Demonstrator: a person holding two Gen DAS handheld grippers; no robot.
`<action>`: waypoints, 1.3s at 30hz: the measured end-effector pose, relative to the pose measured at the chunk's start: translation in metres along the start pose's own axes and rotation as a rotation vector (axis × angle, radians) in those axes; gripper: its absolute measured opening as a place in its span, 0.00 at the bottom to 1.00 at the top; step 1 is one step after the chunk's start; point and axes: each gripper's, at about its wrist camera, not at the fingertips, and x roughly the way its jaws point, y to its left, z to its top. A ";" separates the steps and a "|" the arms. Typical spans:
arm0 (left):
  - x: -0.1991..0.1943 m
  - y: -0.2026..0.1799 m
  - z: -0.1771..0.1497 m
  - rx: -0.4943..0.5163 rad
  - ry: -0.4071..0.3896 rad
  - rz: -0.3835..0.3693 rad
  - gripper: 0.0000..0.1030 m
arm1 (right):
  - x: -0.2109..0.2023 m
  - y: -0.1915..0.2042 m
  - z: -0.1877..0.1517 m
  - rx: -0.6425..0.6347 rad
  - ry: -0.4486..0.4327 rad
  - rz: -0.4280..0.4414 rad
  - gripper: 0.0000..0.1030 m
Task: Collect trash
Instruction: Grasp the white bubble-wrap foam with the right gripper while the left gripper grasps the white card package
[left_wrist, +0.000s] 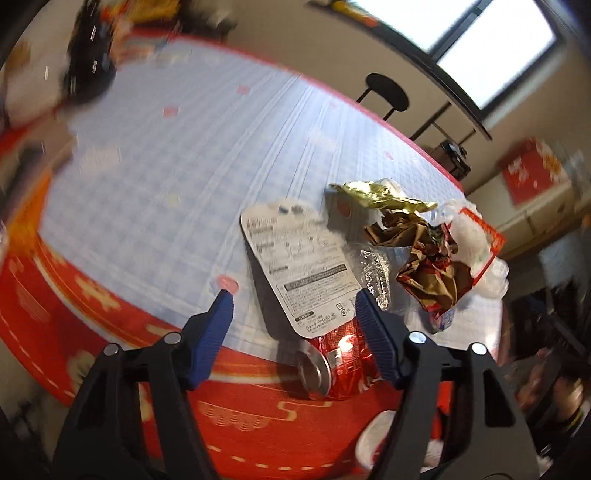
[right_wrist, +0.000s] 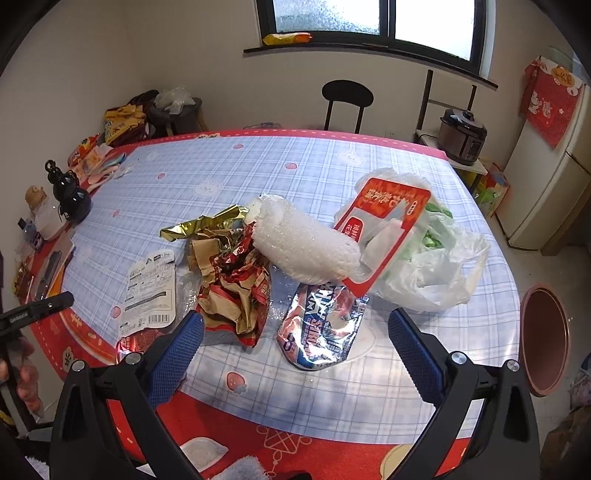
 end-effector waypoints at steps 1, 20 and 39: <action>0.007 0.005 0.000 -0.029 0.017 -0.020 0.61 | 0.004 0.001 0.000 0.002 0.004 0.000 0.95; 0.114 0.034 0.015 -0.331 0.204 -0.154 0.60 | 0.028 -0.006 0.006 0.016 0.048 0.002 0.94; 0.124 0.021 0.017 -0.305 0.192 -0.210 0.60 | 0.095 0.019 0.054 -0.146 0.069 -0.071 0.78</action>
